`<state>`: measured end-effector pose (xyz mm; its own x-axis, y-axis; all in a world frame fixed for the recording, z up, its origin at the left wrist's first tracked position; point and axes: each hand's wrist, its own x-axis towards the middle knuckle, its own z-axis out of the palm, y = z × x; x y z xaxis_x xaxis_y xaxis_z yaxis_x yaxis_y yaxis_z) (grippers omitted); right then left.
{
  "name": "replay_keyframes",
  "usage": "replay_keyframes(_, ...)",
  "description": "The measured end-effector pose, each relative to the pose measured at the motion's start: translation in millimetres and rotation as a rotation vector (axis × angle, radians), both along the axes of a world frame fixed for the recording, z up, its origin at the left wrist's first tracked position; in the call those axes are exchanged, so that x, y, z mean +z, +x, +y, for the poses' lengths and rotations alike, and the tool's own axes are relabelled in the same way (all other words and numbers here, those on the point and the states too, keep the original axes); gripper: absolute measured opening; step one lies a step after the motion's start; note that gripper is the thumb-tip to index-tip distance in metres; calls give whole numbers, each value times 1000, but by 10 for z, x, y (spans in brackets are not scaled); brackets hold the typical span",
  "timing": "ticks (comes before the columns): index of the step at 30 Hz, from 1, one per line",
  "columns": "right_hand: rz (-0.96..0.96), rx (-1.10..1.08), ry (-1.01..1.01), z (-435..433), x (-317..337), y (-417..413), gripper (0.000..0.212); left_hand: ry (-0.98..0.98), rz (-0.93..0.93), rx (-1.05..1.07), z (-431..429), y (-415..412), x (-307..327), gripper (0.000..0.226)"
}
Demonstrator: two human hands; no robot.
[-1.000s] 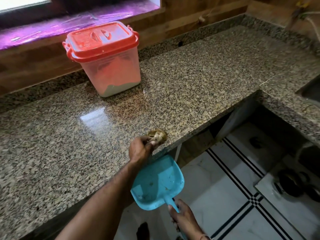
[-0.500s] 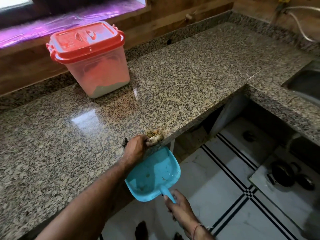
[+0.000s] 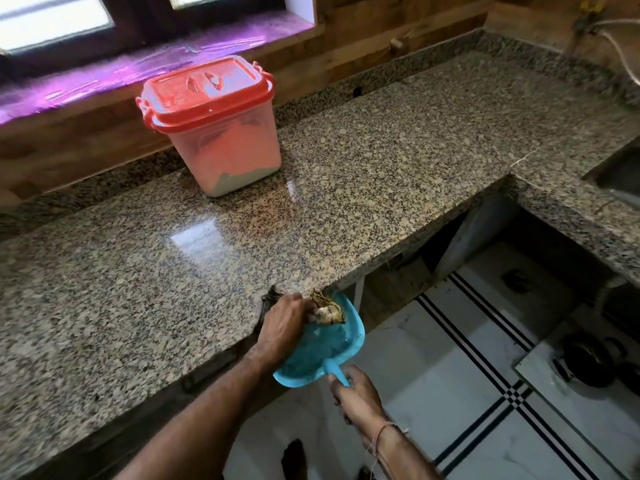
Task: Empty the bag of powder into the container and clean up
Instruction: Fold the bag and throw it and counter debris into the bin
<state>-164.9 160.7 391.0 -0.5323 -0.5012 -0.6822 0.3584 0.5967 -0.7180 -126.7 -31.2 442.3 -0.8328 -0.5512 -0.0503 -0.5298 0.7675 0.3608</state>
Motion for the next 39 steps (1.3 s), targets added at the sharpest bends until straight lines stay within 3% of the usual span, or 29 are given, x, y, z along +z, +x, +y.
replay_keyframes(5,-11,16,-13,70,-13,58,20,140,301,397,-366,73,264,9)
replay_keyframes(9,-12,19,-23,79,-27,116,17,168,159,541,-595,19,144,14)
replay_keyframes(15,-22,-9,13,65,-57,169,23,172,77,412,-311,-275,-17,23)
replay_keyframes(21,3,-14,-29,124,-50,152,18,301,71,121,-443,-725,-70,22)
replay_keyframes(26,-37,-37,12,210,-65,181,18,320,11,164,-595,-529,-100,12)
replay_keyframes(28,-49,-35,11,189,-85,203,20,352,27,210,-599,-339,-33,20)
replay_keyframes(31,-41,-17,-8,109,-63,275,16,253,38,246,-520,-44,9,35)
replay_keyframes(35,-29,-15,-26,15,5,325,18,74,150,183,-326,301,-7,5)
replay_keyframes(39,-18,0,19,-36,0,353,22,41,47,68,105,460,-221,18)
